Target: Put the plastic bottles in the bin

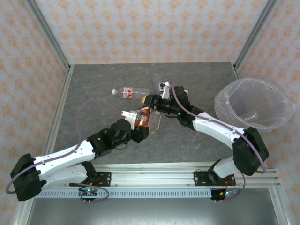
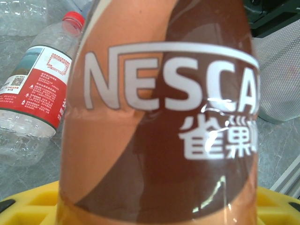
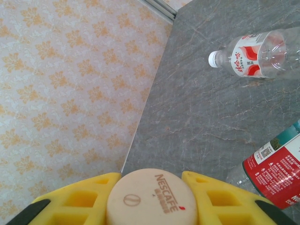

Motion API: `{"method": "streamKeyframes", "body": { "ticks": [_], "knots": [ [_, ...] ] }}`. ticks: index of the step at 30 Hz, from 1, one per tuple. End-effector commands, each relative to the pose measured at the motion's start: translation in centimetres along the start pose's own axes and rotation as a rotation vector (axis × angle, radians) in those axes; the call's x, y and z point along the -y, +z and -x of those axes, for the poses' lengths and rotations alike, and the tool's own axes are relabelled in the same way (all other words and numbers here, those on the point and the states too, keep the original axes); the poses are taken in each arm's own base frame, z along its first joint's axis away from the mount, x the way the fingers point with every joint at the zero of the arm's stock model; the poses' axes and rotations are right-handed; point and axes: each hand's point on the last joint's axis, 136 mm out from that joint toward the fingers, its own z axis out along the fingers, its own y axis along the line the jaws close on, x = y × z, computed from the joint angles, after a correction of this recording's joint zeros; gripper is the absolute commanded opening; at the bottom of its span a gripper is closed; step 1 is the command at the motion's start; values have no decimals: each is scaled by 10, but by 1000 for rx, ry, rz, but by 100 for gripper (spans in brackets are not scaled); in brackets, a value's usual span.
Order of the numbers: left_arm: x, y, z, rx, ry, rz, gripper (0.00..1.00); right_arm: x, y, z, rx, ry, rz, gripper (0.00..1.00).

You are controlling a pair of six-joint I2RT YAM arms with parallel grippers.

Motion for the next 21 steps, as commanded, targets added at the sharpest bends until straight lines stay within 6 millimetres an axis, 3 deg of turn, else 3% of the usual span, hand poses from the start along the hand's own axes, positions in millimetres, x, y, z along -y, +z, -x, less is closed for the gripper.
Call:
{"method": "streamKeyframes", "body": {
  "ticks": [1,4,6,8,12,21],
  "knots": [
    [4,-2,13,32,14,-7,49,-2,-3,5,32,-50,-1,0],
    [1,-3,14,39,15,3,56,0,-5,6,45,-60,-13,0],
    [-2,-4,15,43,8,18,73,0,-7,8,55,-69,-21,0],
    [-4,-6,16,51,-5,23,98,3,-10,12,78,-79,-48,0],
    [0,-12,20,65,7,-26,100,13,-20,22,152,-103,-120,0],
    [-29,-22,30,137,-8,115,100,21,-46,43,258,-190,-255,0]
  ]
}}
